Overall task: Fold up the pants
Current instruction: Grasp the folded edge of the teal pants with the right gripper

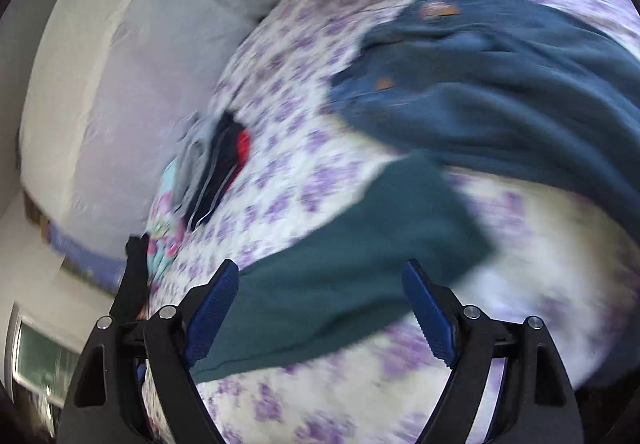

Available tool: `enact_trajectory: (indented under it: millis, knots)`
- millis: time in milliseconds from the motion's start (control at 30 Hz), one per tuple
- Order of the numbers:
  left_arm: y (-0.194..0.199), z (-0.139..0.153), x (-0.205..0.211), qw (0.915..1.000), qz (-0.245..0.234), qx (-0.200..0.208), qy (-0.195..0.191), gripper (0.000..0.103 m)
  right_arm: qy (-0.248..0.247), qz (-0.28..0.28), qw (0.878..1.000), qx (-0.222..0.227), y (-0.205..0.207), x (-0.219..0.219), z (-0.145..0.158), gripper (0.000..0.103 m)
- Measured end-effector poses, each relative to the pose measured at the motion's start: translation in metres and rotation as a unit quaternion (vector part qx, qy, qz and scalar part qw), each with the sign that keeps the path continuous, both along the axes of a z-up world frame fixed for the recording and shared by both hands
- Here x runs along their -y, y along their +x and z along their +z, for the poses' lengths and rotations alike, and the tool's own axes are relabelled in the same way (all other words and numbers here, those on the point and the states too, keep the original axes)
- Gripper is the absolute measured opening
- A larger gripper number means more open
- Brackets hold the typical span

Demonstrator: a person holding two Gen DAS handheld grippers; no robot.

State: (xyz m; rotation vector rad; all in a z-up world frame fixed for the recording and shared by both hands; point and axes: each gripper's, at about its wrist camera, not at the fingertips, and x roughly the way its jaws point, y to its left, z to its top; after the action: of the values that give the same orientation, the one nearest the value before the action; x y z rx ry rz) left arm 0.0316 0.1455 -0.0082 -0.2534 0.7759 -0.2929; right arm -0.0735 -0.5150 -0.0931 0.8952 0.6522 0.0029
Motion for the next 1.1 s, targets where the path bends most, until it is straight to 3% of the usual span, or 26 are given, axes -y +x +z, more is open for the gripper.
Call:
enact_trajectory:
  millis: [167, 300, 400, 467, 533, 600, 667, 733, 833, 867, 900, 933, 967, 1000, 1100]
  knots:
    - [0.005, -0.012, 0.084, 0.9945, -0.099, -0.026, 0.020, 0.079, 0.073, -0.045, 0.996, 0.004, -0.030, 0.019, -0.035, 0.084]
    - [-0.006, -0.023, 0.130, 0.9884, -0.139, -0.036, 0.049, 0.079, 0.094, -0.063, 0.994, 0.010, -0.027, 0.027, -0.056, 0.084]
    - [-0.008, -0.030, 0.150, 0.9852, -0.155, -0.042, 0.058, 0.079, 0.079, -0.077, 0.994, 0.015, -0.019, 0.023, -0.061, 0.077]
    - [-0.008, -0.032, 0.161, 0.9841, -0.163, -0.049, 0.052, 0.079, 0.074, -0.089, 0.993, 0.021, -0.016, 0.024, -0.063, 0.064]
    - [-0.006, -0.030, 0.172, 0.9830, -0.173, -0.048, 0.041, 0.079, 0.097, -0.105, 0.989, 0.030, -0.013, 0.027, -0.070, 0.022]
    - [-0.004, -0.024, 0.188, 0.9801, -0.191, -0.045, 0.030, 0.079, 0.146, -0.102, 0.983, 0.039, -0.010, 0.033, -0.086, 0.004]
    - [-0.003, -0.015, 0.213, 0.9741, -0.222, -0.037, 0.016, 0.079, 0.152, -0.104, 0.982, 0.049, -0.011, 0.033, -0.089, 0.004]
    - [-0.003, -0.007, 0.247, 0.9626, -0.269, -0.028, 0.011, 0.079, 0.146, -0.107, 0.981, 0.067, -0.016, 0.034, -0.083, 0.004]
    - [-0.006, -0.004, 0.310, 0.9444, -0.326, -0.015, 0.039, 0.081, 0.137, -0.098, 0.982, 0.087, -0.018, 0.036, -0.066, 0.003]
    - [-0.008, -0.013, 0.336, 0.9323, -0.355, -0.022, 0.066, 0.083, 0.131, -0.094, 0.983, 0.091, -0.018, 0.037, -0.061, 0.003]
    - [-0.008, -0.021, 0.349, 0.9271, -0.364, -0.027, 0.084, 0.083, 0.126, -0.093, 0.983, 0.092, -0.018, 0.037, -0.058, 0.003]
    - [-0.007, -0.033, 0.358, 0.9268, -0.358, -0.036, 0.107, 0.083, 0.122, -0.090, 0.984, 0.089, -0.018, 0.038, -0.057, 0.003]
    - [-0.004, -0.053, 0.363, 0.9281, -0.344, -0.071, 0.123, 0.083, 0.121, -0.089, 0.985, 0.084, -0.016, 0.039, -0.058, 0.003]
    - [-0.003, -0.065, 0.360, 0.9261, -0.346, -0.095, 0.117, 0.083, 0.120, -0.091, 0.986, 0.073, -0.014, 0.042, -0.063, 0.003]
    - [-0.025, -0.064, 0.344, 0.9210, -0.367, -0.059, 0.118, 0.083, 0.133, -0.095, 0.985, 0.047, -0.014, 0.047, -0.084, 0.003]
